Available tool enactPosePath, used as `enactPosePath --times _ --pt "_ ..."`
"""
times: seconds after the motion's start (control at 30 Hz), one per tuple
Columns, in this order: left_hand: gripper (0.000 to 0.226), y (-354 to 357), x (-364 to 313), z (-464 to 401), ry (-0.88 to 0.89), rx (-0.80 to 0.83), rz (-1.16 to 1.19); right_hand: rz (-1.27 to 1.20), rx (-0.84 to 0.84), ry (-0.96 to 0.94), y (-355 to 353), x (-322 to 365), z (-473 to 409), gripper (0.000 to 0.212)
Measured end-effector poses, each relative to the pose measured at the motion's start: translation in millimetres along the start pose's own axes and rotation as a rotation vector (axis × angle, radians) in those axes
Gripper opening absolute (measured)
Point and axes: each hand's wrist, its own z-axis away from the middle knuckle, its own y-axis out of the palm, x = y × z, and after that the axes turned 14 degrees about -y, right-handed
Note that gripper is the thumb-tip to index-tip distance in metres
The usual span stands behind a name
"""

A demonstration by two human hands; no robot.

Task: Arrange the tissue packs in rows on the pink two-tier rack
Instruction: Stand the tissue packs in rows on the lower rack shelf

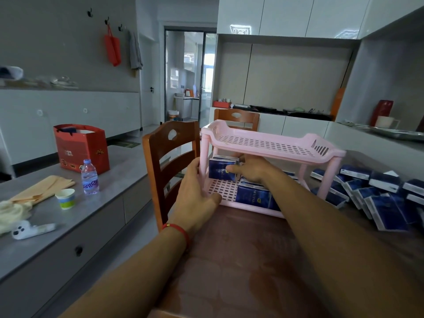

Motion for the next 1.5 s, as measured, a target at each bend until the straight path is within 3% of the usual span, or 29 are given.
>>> enactPosePath --times 0.2,0.53,0.7,0.97,1.3,1.5 --pt "0.079 -0.1 -0.7 -0.4 -0.009 0.002 0.002 0.027 0.026 0.026 4.7 -15.8 -14.0 0.056" --pt "0.081 -1.3 -3.2 2.0 -0.022 0.011 0.000 0.237 0.141 0.045 0.7 -5.5 -16.9 0.075" --pt "0.083 -1.1 -3.4 1.2 -0.038 0.006 -0.006 0.307 0.096 0.058 3.3 -5.7 -19.1 0.071" --pt "0.087 0.2 -2.2 -1.0 -0.069 -0.018 -0.027 0.223 0.154 0.097 5.1 -12.9 -31.1 0.071" --pt "0.085 0.1 -0.4 -2.4 -0.059 -0.020 -0.018 0.229 0.106 0.102 9.4 -21.2 -38.1 0.063" --pt "0.085 -1.7 1.0 -2.3 -0.024 0.000 0.002 0.251 0.120 0.070 4.4 -18.6 -32.9 0.081"
